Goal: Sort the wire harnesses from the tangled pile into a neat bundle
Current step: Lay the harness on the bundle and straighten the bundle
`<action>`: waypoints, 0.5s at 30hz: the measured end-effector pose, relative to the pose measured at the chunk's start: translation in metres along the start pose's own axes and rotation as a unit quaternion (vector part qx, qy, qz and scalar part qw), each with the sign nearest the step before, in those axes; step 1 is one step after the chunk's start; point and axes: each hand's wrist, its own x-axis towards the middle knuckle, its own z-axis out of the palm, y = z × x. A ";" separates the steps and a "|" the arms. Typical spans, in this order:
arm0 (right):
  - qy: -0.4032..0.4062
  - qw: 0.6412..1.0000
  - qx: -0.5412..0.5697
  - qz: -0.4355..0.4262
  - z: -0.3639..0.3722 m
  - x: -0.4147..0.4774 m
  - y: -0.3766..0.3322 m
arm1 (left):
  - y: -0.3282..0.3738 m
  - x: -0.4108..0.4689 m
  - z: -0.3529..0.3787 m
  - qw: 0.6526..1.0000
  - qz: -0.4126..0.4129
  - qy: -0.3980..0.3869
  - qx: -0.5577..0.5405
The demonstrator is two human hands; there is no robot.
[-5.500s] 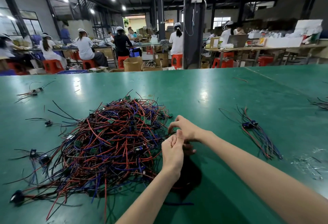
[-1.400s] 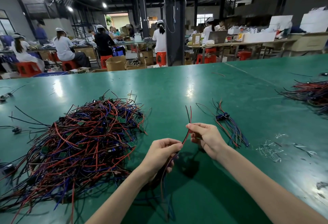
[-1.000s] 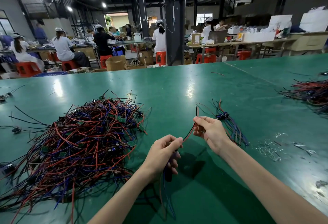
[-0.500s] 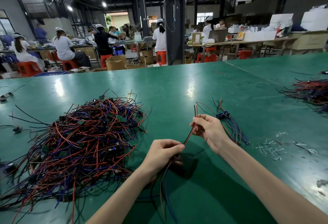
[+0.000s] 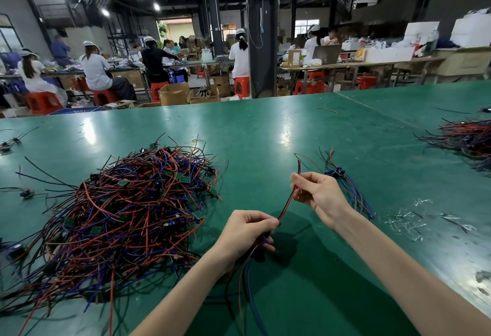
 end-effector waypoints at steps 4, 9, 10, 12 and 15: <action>0.012 1.000 -0.014 -0.014 -0.003 0.002 0.000 | 0.000 -0.001 0.001 1.000 0.002 0.007 0.013; 0.024 0.999 -0.031 -0.031 -0.008 0.004 0.000 | 0.001 0.000 0.002 0.999 0.004 0.022 0.024; 0.026 0.999 -0.033 -0.034 -0.008 0.004 0.000 | 0.001 0.000 0.002 0.999 0.005 0.026 0.023; 0.029 0.998 -0.035 -0.035 -0.008 0.004 0.000 | 0.001 -0.001 0.002 0.999 0.007 0.031 0.022; 0.034 0.998 -0.034 -0.033 -0.008 0.004 0.000 | 0.001 0.000 0.002 0.999 0.010 0.037 0.026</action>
